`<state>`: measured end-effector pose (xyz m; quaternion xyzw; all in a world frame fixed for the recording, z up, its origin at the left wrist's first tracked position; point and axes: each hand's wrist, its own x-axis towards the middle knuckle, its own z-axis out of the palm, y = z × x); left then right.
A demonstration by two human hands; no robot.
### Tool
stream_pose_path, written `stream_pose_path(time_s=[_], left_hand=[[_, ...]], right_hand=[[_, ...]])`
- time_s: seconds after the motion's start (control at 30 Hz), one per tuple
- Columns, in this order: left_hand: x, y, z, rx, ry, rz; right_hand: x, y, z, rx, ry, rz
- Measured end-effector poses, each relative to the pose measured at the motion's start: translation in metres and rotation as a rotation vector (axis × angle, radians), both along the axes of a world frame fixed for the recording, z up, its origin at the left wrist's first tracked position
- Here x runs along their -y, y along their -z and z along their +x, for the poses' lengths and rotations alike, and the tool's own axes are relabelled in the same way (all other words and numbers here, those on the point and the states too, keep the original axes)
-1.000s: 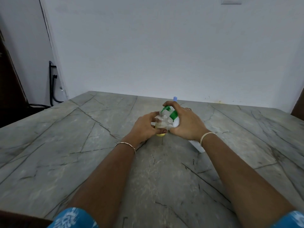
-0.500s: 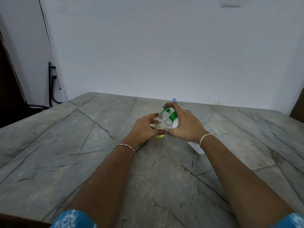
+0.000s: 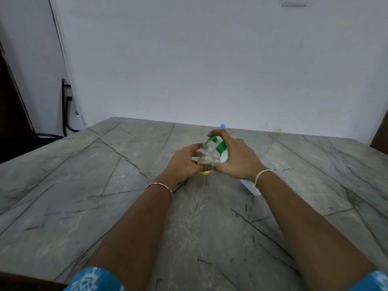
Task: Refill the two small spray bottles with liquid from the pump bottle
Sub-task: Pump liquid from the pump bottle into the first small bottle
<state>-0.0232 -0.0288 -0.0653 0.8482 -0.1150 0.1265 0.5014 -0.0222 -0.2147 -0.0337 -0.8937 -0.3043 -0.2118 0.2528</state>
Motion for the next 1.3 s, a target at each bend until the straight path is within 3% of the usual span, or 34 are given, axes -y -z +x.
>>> stream_pose_path(time_s=[0.7,1.3], left_hand=[[0.0013,-0.0020,0.0001,-0.004,0.008,0.004],[0.0024,-0.0035,-0.0020,-0.009,0.005,-0.022]], right_hand=[[0.0019,-0.0032,-0.0014,-0.066,-0.076,0.042],[0.0011,0.0007,0.0049,0.031,-0.030,0.022]])
